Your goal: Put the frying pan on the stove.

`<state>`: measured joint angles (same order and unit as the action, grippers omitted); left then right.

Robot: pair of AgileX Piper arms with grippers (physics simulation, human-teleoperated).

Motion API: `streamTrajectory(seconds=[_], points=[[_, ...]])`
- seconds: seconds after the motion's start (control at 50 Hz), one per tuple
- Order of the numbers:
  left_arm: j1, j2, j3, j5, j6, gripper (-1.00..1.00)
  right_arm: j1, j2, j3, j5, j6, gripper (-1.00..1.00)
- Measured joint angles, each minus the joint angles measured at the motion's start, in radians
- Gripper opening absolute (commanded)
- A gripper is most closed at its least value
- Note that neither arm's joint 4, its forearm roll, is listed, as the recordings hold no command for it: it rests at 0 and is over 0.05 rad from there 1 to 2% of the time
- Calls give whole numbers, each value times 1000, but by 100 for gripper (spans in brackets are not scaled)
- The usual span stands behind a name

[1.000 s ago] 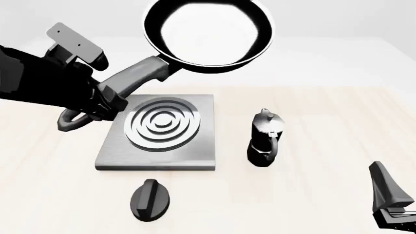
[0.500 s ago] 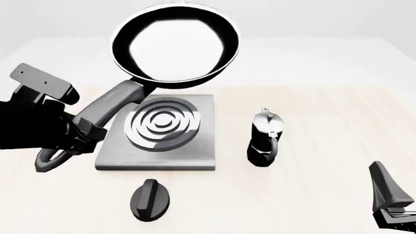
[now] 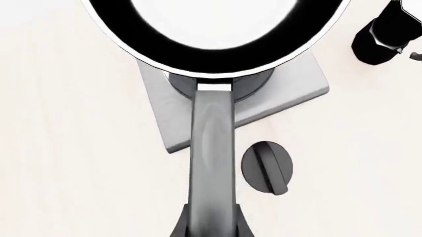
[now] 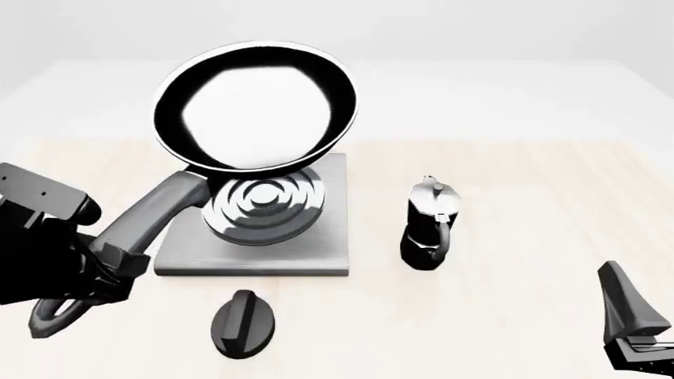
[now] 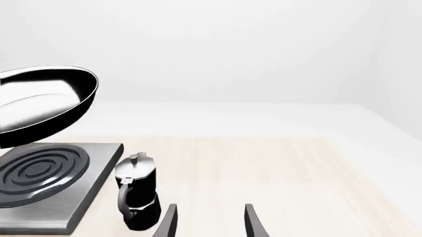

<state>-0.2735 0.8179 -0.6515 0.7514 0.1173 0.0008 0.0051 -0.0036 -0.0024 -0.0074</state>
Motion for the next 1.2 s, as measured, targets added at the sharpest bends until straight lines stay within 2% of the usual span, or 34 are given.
streamTrajectory(seconds=[0.7, 1.2], points=[[33, -15, 87, -20, 26, -100, 0, 0, 0, 0, 0, 100], [13, 1, 127, -54, 19, -100, 0, 0, 0, 0, 0, 100]])
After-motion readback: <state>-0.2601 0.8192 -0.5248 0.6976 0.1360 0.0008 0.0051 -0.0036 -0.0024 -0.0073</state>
